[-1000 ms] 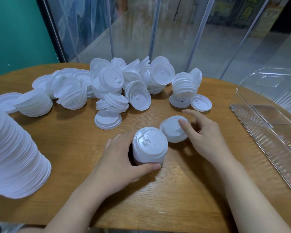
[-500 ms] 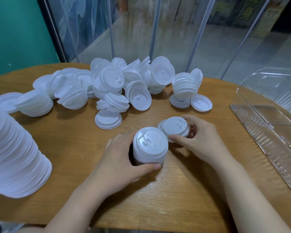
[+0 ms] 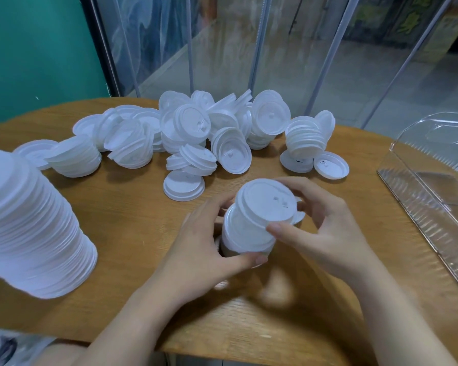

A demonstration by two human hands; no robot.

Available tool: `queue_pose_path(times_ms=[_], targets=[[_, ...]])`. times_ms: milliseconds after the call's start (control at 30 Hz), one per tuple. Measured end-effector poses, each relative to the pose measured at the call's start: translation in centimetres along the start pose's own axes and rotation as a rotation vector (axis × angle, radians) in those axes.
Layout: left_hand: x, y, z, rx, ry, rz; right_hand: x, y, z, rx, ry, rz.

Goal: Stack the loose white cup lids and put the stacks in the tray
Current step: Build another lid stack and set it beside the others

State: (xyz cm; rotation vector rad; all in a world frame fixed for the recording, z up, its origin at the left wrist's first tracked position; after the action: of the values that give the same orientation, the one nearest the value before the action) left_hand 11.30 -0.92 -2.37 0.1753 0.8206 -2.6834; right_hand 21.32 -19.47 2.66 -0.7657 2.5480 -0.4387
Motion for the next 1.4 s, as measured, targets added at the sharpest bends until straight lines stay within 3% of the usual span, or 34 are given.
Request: queue_pose_path(times_ms=[200, 567, 733, 1000, 1267, 1400], targets=[[0.1, 0.0, 0.1, -0.003, 0.000, 0.001, 0.3, 0.7, 0.2, 0.150, 0.002, -0.104], [-0.1, 0.0, 0.1, 0.010, 0.007, -0.009, 0.2, 1.5, 1.3, 0.195, 0.015, -0.162], [0.1, -0.1, -0.3, 0.043, -0.021, -0.015, -0.1, -0.9, 2.0, 0.194, -0.006, 0.005], [0.3, -0.5, 1.0, 0.128, 0.032, 0.003, -0.4, -1.9, 6.1, 0.571, 0.127, -0.122], [0.2, -0.6, 0.8, 0.082, 0.016, 0.011, -1.3, -2.0, 6.7, 0.488, 0.163, 0.009], [0.3, -0.6, 1.0, 0.079, 0.011, 0.006, -1.4, -2.1, 6.2, 0.248, 0.249, 0.154]])
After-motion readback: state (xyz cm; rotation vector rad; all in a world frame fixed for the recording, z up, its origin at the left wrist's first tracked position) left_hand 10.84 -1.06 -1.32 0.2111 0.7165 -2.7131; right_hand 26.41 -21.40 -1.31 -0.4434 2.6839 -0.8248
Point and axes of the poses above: each hand's wrist, its own x-axis away from the middle knuckle, its own y-axis out of the palm, z = x × y, the point moved 2 cm from there along -x, towards the middle knuckle, and after that the axes turned 3 degrees about z, right-handed, at the moved point
